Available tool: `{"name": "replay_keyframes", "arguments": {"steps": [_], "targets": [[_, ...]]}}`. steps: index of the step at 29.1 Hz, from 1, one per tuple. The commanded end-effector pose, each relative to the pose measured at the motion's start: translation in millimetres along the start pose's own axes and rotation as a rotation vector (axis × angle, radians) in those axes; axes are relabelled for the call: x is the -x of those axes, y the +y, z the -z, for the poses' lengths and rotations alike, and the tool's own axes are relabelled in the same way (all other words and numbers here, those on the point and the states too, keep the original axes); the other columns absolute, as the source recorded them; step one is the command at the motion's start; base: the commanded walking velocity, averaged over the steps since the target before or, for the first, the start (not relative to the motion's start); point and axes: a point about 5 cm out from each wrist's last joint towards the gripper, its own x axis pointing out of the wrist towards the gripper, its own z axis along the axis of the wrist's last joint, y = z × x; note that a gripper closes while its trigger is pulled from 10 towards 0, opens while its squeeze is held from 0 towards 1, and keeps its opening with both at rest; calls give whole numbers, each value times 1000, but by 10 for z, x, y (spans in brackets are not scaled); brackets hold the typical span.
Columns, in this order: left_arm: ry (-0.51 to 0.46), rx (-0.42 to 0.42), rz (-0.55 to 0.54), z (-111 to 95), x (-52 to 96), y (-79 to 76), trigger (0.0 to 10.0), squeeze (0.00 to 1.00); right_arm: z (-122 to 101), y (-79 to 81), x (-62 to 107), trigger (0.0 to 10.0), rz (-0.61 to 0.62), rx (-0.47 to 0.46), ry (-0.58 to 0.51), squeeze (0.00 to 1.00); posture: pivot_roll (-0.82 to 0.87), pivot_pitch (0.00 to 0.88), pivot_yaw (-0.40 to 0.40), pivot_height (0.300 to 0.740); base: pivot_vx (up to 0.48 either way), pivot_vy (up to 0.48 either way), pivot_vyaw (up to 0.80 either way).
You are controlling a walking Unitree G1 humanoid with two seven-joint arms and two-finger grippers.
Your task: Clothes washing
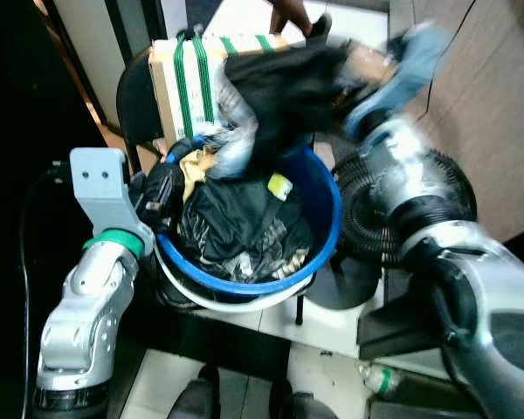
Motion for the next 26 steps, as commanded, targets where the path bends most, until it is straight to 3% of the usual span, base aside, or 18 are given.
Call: {"name": "replay_keyframes", "arguments": {"steps": [1,3,4,5,9,11,13,14,15,16,17,18,20,22,25,26], "targets": [[4,-9,-6,36,3,8,10000,0,-121,-32,-30,0,29,0,-51,0,42,174,16,740,0,0,0],[-16,-14,-11,6,-61,18,10000,0,-830,-145,-140,0,87,76,-271,0,40,149,13,740,0,0,0],[-16,-14,-11,6,-61,18,10000,0,-830,-145,-140,0,87,76,-271,0,40,149,13,740,0,0,0],[-26,-14,-14,-10,-82,23,10000,0,-1142,-163,-150,0,93,98,-371,0,40,142,12,740,0,0,0],[-35,-12,-21,-20,-98,37,10000,0,-1369,-125,-149,0,29,135,-431,0,36,123,8,740,0,0,0],[-39,-9,-24,-18,-103,25,10000,0,-1172,-139,-113,0,-3,150,-379,0,37,118,5,740,0,0,0],[-39,-9,-24,-18,-103,25,10000,0,-1172,-139,-113,0,-3,150,-379,0,37,118,5,740,0,0,0],[-40,-7,-23,-16,-102,15,10000,0,-1023,-163,-81,0,-4,151,-340,0,39,113,3,740,0,0,0],[-40,-7,-23,-16,-102,15,10000,0,-1023,-163,-81,0,-4,151,-340,0,39,113,3,740,0,0,0],[-42,-5,-22,-11,-102,-2,10000,0,-783,-197,-11,0,-1,137,-287,0,39,113,3,740,0,0,0],[-42,-5,-22,-11,-102,-2,10000,0,-783,-197,-11,0,-1,137,-287,0,39,113,3,740,0,0,0],[-43,-4,-21,-6,-92,-11,10000,0,-538,-213,90,0,2,118,-240,0,44,106,-5,740,0,0,0],[-43,-4,-21,-6,-92,-11,10000,0,-538,-213,90,0,2,118,-240,0,44,106,-5,740,0,0,0],[-34,-2,-30,28,-54,-5,10000,0,-43,-182,370,0,-2,84,-133,0,48,98,-8,740,0,0,0],[-34,-2,-30,28,-54,-5,10000,0,-43,-182,370,0,-2,84,-133,0,48,98,-8,740,0,0,0],[-29,0,-42,45,-35,12,10000,0,141,-148,513,0,-10,93,-89,0,54,89,-16,740,0,0,0]]}}
